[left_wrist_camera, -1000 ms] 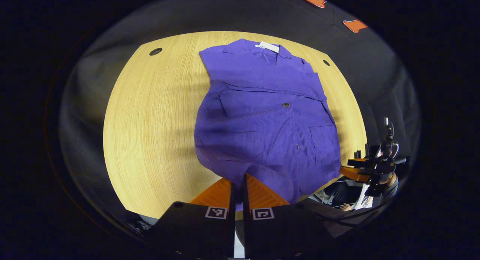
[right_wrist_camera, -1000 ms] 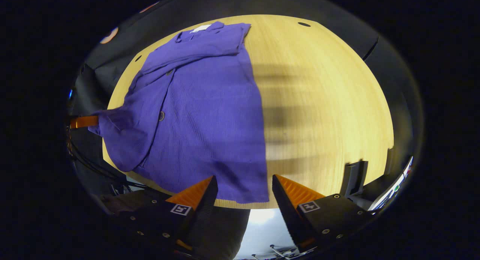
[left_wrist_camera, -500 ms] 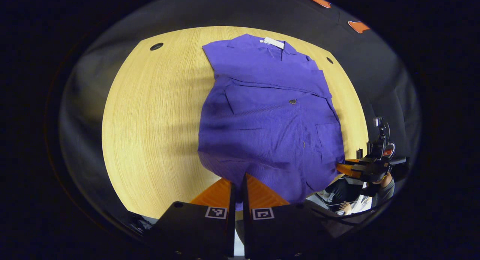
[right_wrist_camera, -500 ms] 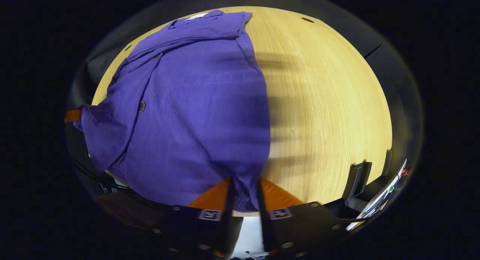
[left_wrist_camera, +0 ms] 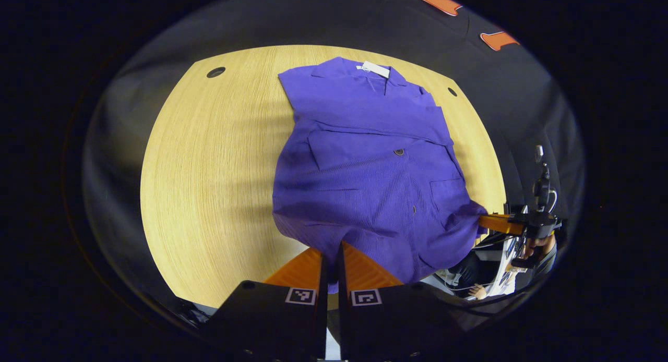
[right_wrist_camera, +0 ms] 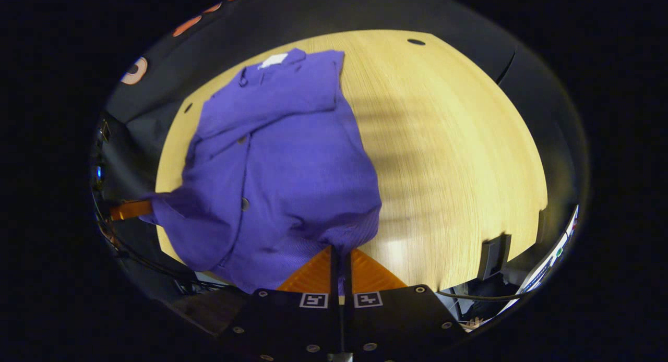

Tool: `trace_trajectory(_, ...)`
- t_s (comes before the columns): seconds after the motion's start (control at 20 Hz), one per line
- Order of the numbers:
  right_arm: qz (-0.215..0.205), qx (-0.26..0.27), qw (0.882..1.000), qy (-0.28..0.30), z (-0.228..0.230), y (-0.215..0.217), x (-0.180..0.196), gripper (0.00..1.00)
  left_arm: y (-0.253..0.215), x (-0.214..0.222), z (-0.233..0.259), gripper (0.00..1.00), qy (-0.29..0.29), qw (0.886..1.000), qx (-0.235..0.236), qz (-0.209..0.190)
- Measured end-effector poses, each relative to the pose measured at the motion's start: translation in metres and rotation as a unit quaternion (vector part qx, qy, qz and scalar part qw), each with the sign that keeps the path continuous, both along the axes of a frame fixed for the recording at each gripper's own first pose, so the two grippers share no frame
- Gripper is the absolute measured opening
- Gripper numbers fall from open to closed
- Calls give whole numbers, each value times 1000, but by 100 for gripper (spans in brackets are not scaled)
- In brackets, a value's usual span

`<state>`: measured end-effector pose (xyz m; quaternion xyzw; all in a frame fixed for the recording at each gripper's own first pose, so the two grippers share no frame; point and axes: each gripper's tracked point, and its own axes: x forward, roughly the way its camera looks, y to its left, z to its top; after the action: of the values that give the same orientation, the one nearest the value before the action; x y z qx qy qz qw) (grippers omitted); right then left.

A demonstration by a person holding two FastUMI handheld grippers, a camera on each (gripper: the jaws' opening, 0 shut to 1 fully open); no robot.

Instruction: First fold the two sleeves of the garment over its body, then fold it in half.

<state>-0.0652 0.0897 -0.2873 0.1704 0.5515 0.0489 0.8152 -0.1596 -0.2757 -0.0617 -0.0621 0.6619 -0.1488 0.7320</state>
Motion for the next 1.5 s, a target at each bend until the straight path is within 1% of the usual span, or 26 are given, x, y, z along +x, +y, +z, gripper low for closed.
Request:
trace_trajectory(0.2, 3, 7, 999, -34, 38, 3, 19, 4, -2, 20, 14, 11, -25, 1000, -7, -12)
trace_trajectory(0.55, 10, 11, 997, -74, 78, 15, 56, 4, -9, 52, 35, 11, -59, 997, -18, -38)
trace_trajectory(0.7, 2, 10, 996, -88, 96, 16, 76, 3, -14, 73, 45, 11, -72, 996, -33, -43)
trace_trajectory(0.8, -3, 2, 995, -96, 104, 15, 92, 3, -10, 92, 46, 11, -83, 995, -29, -47)
trace_trajectory(0.95, -11, -7, 995, -103, 114, 14, 116, 3, -14, 117, 48, 10, -90, 994, -36, -49)
trace_trajectory(1.1, -28, -9, 994, -106, 120, 16, 145, 3, -18, 144, 41, 11, -94, 993, -42, -54)
trace_trajectory(1.25, -38, -16, 994, -98, 120, 13, 170, 3, -17, 173, 35, 11, -90, 993, -51, -48)
trace_trajectory(1.5, -50, -20, 995, -87, 116, -3, 222, 3, -7, 240, 25, 11, -100, 993, -44, -47)
